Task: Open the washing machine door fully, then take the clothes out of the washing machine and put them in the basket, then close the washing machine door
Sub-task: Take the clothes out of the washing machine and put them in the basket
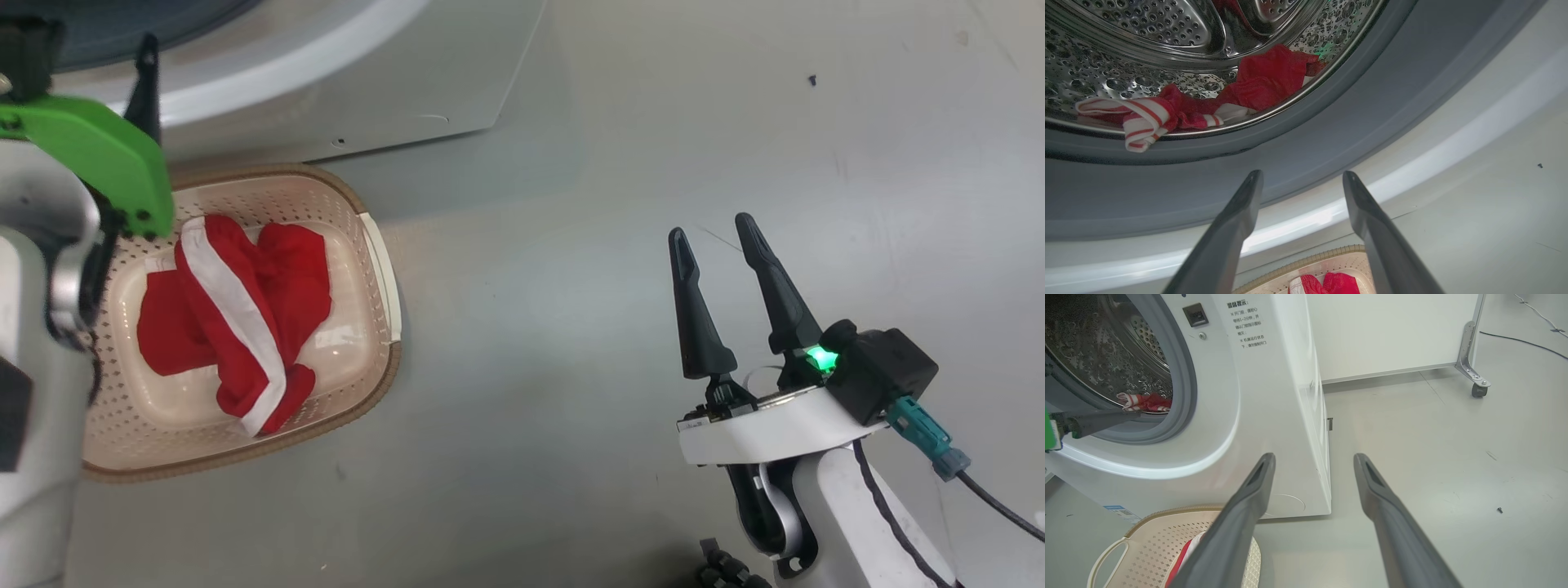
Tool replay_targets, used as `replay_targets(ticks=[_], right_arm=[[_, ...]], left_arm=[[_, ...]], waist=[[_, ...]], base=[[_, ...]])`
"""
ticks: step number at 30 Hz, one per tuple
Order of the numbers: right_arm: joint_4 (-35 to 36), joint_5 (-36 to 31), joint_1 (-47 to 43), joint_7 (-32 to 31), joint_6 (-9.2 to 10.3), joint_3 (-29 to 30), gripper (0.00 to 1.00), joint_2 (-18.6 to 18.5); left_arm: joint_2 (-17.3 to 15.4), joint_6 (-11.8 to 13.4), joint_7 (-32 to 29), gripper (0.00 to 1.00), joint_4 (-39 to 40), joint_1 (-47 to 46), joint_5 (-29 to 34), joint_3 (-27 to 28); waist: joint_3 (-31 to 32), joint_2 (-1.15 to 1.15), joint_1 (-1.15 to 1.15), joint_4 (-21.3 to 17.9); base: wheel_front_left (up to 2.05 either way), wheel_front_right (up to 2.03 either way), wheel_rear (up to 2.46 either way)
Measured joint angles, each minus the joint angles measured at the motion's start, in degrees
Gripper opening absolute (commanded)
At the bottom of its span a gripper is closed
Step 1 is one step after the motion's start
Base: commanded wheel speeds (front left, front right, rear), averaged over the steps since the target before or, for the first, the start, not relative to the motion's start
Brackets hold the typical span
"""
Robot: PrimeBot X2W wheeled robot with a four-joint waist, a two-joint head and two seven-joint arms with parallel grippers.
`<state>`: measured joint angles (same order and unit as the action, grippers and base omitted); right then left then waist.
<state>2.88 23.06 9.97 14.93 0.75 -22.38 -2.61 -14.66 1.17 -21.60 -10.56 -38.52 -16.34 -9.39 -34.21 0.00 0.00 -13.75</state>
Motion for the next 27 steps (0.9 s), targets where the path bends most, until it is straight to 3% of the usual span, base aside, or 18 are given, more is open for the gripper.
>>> replay_targets(ticks=[12,27], right_arm=[[0.59,4.85,6.15,0.0,0.92,-2.98,1.0,0.0],[0.36,7.94,8.65,0.0,1.77,-4.53,1.0,0.04]], left_arm=[[-8.39,-1.53,-6.55,1.0,-2.55,-15.67,2.32,3.26],[-14.39,-3.56,-10.4,1.0,-7.68,-27.57,3.97,4.94]], waist=[[-8.11,0.0,0.0,-4.69],[-12.39,0.0,0.0,-10.18]], base=[[0.0,0.0,0.0],[0.0,0.0,0.0]])
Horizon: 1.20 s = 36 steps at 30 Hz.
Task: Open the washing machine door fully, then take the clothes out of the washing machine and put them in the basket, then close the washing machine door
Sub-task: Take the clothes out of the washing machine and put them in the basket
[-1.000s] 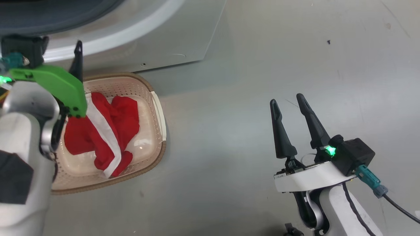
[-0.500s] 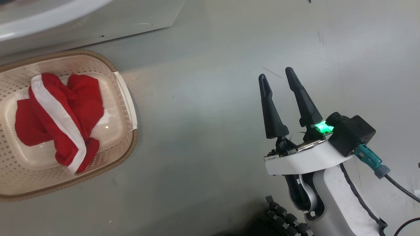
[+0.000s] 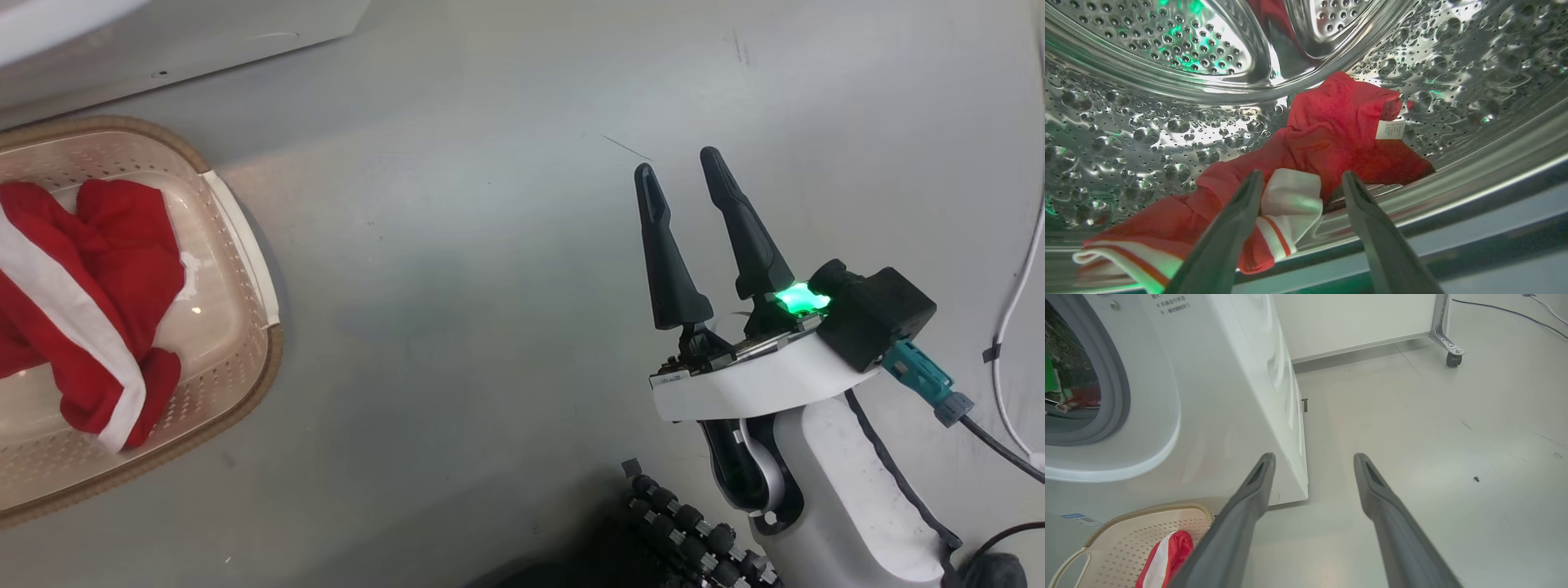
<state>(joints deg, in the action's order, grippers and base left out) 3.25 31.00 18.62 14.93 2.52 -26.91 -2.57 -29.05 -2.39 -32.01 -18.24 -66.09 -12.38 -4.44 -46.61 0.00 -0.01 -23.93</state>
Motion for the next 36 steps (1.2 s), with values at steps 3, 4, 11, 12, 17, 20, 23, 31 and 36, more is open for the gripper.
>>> replay_targets(ticks=[3,4,11,12,17,20,23,31,36], right_arm=[[0.03,0.42,0.24,0.0,0.14,-0.1,1.0,0.0],[0.03,0.68,0.44,0.0,0.14,-0.22,1.0,0.0],[-0.03,1.25,1.07,0.0,0.57,-0.22,1.0,0.01],[-0.07,1.25,1.09,0.0,0.57,-0.23,1.0,0.01],[-0.22,1.27,1.21,0.0,0.57,-0.29,1.0,0.02],[-0.27,1.35,1.48,0.0,0.57,-0.29,1.0,0.01],[-0.31,1.36,2.04,0.0,0.57,-0.29,1.0,0.01],[-0.45,1.74,2.2,0.0,0.57,-0.24,1.0,0.01],[-0.86,1.72,2.4,0.0,0.57,-0.12,1.0,0.01]], left_arm=[[-0.78,0.0,-1.97,1.0,-1.72,-1.52,0.08,0.43],[-1.31,0.0,-2.6,1.0,-2.22,-1.95,0.42,0.48],[-4.02,0.0,-7.0,1.0,-5.82,-3.54,1.8,0.34],[-4.25,0.0,-7.98,1.0,-6.28,-3.82,2.03,0.29],[-4.88,0.18,-10.85,1.0,-7.81,-4.69,2.99,0.0],[-4.88,0.35,-12.13,0.56,-8.47,-5.57,3.3,-0.33],[-4.88,0.66,-13.11,0.0,-8.86,-5.98,4.0,-0.8],[-4.75,0.83,-13.02,0.0,-9.03,-6.7,4.0,-1.26],[-3.63,0.83,-10.29,0.0,-8.86,-6.75,3.86,-1.27]], waist=[[-0.62,0.0,0.0,-0.6],[-0.8,0.0,0.0,-0.78],[-1.48,0.0,0.0,-1.58],[-1.49,0.0,0.0,-1.59],[-1.5,0.0,0.0,-1.58],[-1.48,0.0,0.0,-1.51],[-1.47,0.0,0.0,-1.46],[-1.34,0.0,0.0,-1.4],[-0.88,0.0,0.0,-1.14]], base=[[0.0,0.0,0.0],[0.0,0.0,0.0],[0.0,0.0,0.0],[0.0,0.0,0.0],[0.0,0.0,0.0],[0.0,0.0,0.0],[0.0,0.0,0.0],[0.0,0.0,0.0],[0.0,0.0,0.0]])
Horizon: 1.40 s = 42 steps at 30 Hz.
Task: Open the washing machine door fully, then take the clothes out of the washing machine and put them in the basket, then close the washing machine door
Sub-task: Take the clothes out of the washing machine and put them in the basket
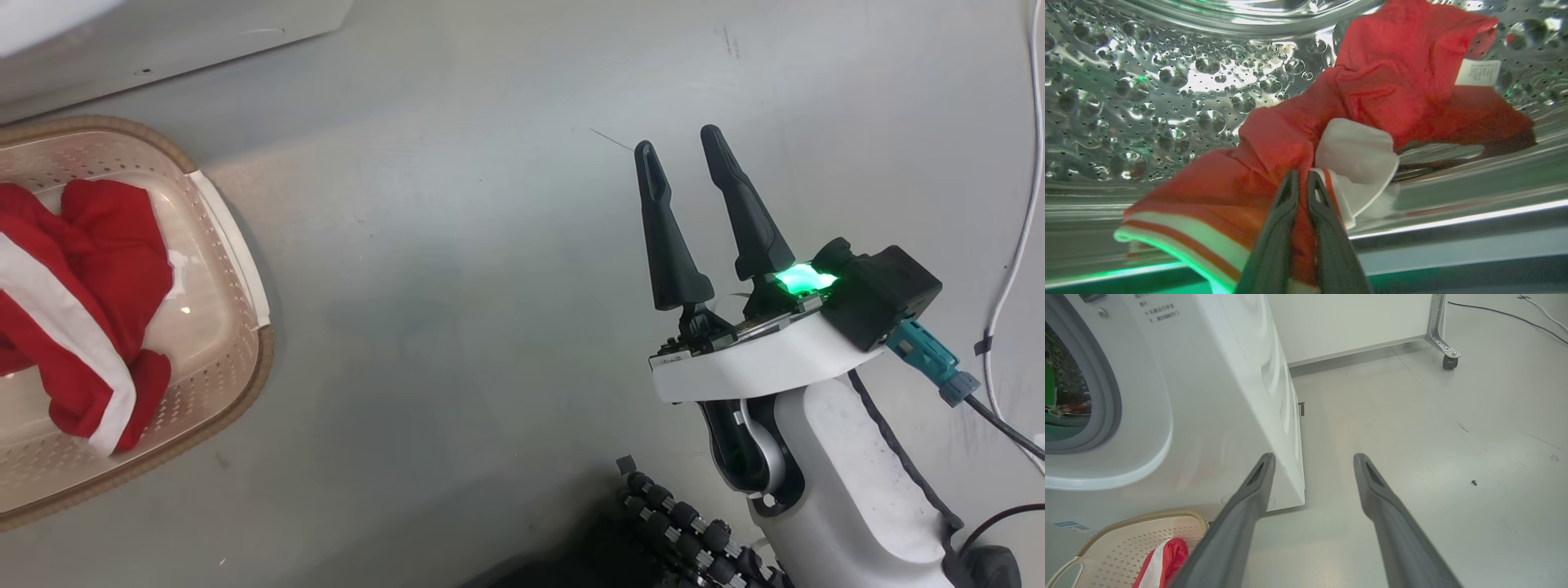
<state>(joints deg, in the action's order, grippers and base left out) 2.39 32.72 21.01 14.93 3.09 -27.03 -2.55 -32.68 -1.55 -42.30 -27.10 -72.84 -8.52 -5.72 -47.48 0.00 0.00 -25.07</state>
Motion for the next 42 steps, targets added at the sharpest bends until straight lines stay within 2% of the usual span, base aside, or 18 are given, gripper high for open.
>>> replay_targets(ticks=[5,12,20,23,33,42], right_arm=[[-0.16,-0.35,0.16,0.0,0.0,0.48,1.0,0.0],[-0.91,-1.35,0.24,0.0,-0.01,0.96,1.0,-0.01],[-1.63,-2.74,0.25,0.0,-0.09,1.18,1.0,-0.03],[-2.15,-3.78,0.24,0.0,-0.16,1.21,1.0,-0.03],[-4.82,-6.42,-0.79,0.0,-0.51,1.96,1.0,-0.07],[-6.7,-10.26,-3.27,0.0,-0.67,4.42,1.0,-0.12]], left_arm=[[1.97,0.27,3.55,0.0,0.29,0.0,-1.19,0.81],[6.19,3.11,10.39,0.0,0.54,0.92,-4.7,4.25],[10.5,4.72,18.26,0.0,0.32,5.89,-7.99,7.36],[11.2,4.81,22.13,0.0,0.27,7.6,-8.56,7.95],[17.28,4.78,37.19,0.0,3.19,15.28,-10.22,8.5],[23.7,3.96,47.48,0.0,6.35,22.07,-10.06,5.22]], waist=[[0.68,0.0,0.0,0.54],[2.0,0.0,0.0,1.64],[3.85,0.0,0.0,2.93],[4.83,0.0,0.0,3.46],[8.98,0.0,0.0,5.41],[13.46,0.0,0.0,8.54]], base=[[0.0,0.0,0.0],[0.0,0.0,0.0],[0.0,0.0,0.0],[0.0,0.0,0.0],[0.0,0.0,0.0],[0.0,0.0,0.0]])
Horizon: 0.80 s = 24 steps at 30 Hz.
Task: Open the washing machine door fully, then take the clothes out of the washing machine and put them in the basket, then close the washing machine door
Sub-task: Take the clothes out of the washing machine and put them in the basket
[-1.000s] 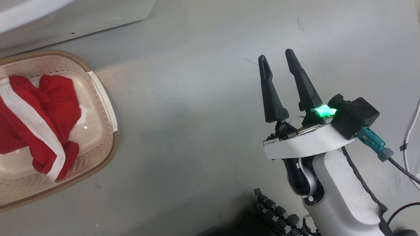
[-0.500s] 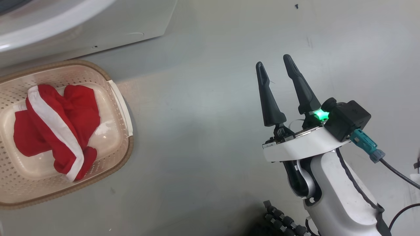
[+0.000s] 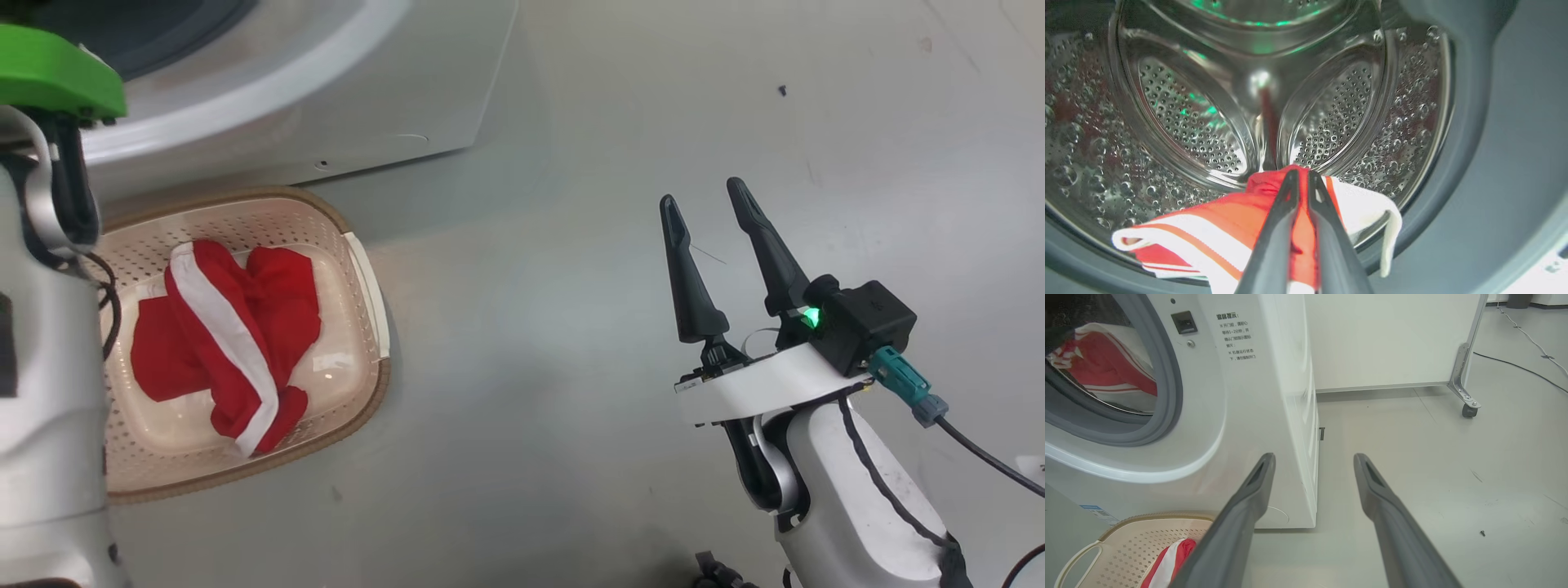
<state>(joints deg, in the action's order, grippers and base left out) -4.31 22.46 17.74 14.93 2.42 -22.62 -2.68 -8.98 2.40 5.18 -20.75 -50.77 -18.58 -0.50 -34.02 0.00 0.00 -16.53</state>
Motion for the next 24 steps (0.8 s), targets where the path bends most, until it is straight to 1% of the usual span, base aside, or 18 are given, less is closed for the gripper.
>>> replay_targets(ticks=[10,17,24], right_arm=[[-1.78,-2.04,-3.22,0.0,-0.11,2.61,1.0,-0.01],[-2.58,-2.38,-5.94,0.0,-0.36,3.38,1.0,-0.02],[-3.23,-2.47,-8.81,0.0,-0.79,4.24,1.0,-0.02]], left_arm=[[2.25,-0.51,7.77,0.0,4.54,6.96,2.25,-3.43],[3.3,0.41,8.58,0.0,9.25,11.02,2.99,-3.39],[3.91,1.34,9.1,0.0,15.84,15.86,4.02,-3.12]], waist=[[5.98,0.0,0.0,4.13],[10.6,0.0,0.0,6.51],[15.48,0.0,0.0,8.59]], base=[[0.0,0.0,0.0],[0.0,0.0,0.0],[0.0,0.0,0.0]])
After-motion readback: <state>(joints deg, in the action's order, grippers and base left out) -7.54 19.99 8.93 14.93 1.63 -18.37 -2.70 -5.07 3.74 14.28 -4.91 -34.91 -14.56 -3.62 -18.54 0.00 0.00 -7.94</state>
